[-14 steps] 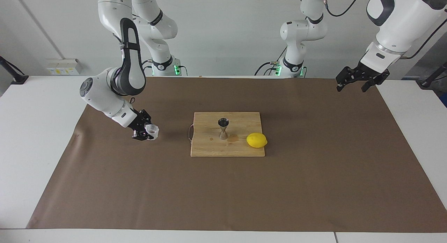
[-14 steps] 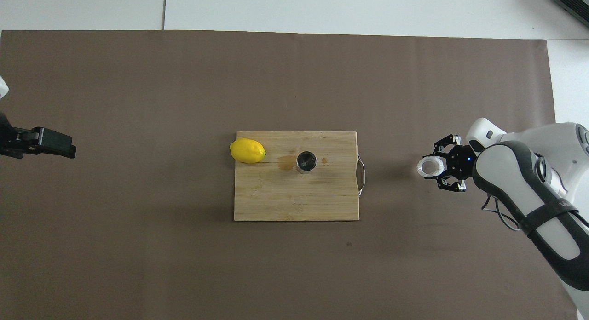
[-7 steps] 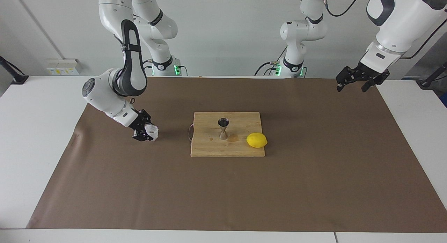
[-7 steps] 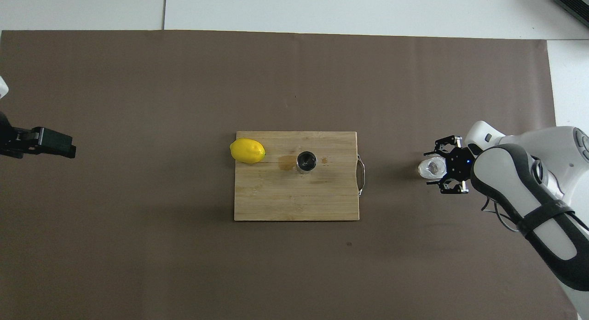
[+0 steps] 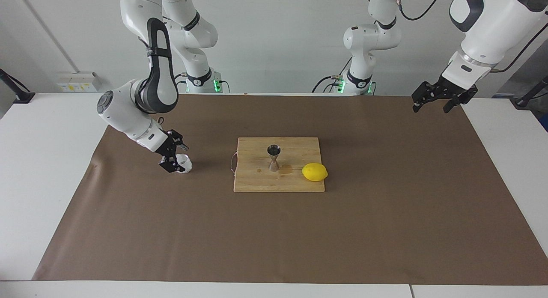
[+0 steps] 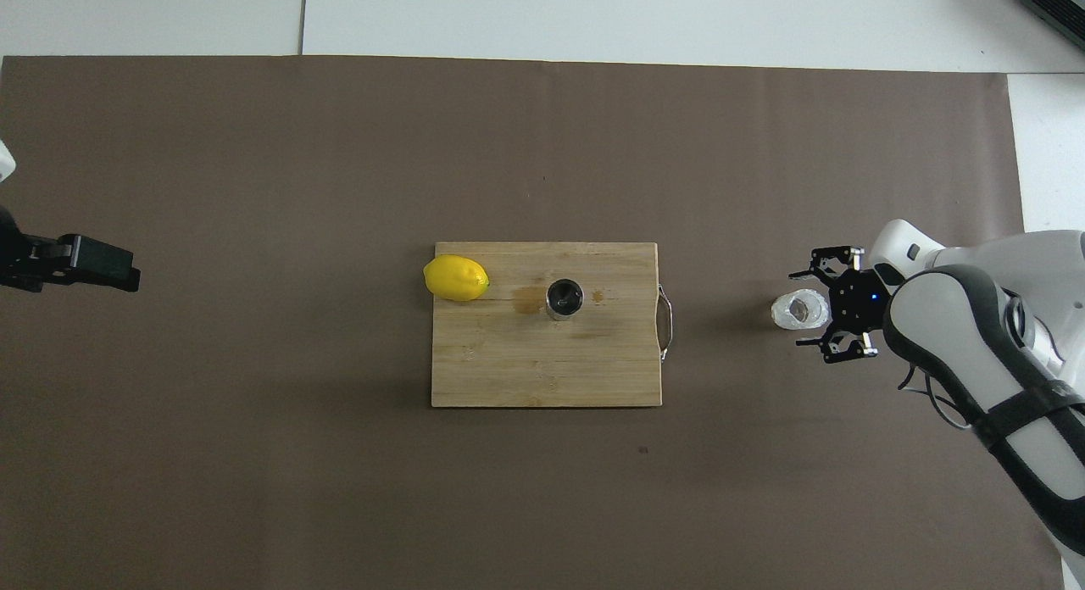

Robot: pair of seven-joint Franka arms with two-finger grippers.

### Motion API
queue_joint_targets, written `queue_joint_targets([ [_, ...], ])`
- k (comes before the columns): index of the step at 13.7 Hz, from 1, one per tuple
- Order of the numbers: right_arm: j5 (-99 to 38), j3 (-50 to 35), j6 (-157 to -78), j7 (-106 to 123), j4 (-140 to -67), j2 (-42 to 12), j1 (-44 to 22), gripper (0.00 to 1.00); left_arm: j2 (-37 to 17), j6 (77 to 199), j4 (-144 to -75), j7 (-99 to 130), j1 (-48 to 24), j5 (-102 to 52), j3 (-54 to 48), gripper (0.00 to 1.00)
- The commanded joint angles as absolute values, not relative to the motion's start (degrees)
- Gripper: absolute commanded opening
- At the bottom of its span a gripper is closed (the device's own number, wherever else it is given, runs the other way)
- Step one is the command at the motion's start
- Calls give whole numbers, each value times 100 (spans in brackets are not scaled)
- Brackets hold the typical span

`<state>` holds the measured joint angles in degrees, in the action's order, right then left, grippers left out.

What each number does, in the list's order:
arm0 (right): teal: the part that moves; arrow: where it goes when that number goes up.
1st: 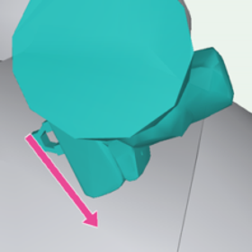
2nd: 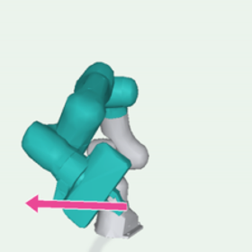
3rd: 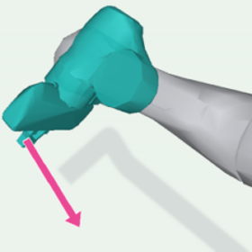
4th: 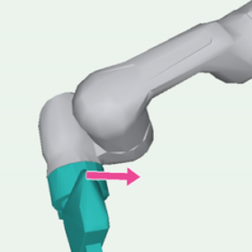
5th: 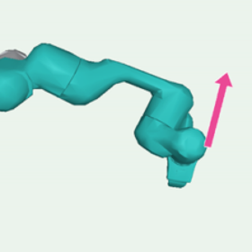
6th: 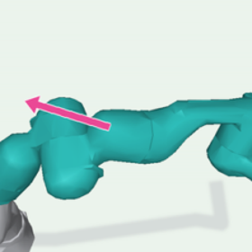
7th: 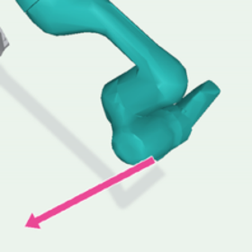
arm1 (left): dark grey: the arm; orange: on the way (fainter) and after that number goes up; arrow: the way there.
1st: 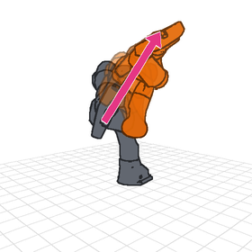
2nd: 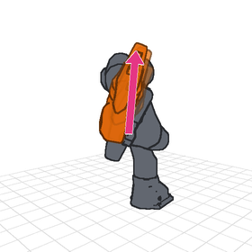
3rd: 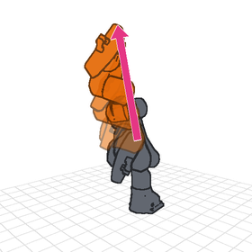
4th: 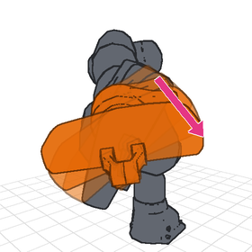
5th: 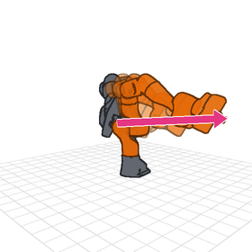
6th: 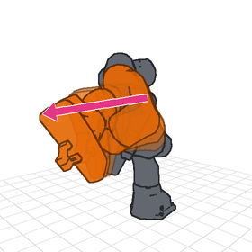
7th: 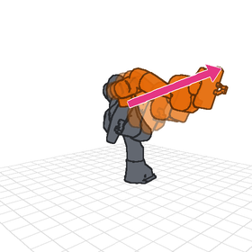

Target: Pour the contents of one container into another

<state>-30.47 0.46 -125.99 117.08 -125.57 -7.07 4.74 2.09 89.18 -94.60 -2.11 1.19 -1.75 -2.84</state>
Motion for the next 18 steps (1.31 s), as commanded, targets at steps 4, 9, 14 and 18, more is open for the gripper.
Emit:
queue_joint_targets([
  [4,-2392,-9,-11830,10374,-11920,-334,650,100,272,8842,-9492,-264,176,-105,-325,100],
  [9,-1206,-88,-11365,7266,-10962,-273,274,100,272,8842,-9492,-264,176,-105,-334,100],
  [14,-730,-88,-11321,4294,-10390,-202,44,100,281,8842,-9492,-264,176,-105,-325,100],
  [18,-344,-88,-11015,2194,-9925,-158,35,100,272,8842,-9492,-264,176,-105,-325,100],
])
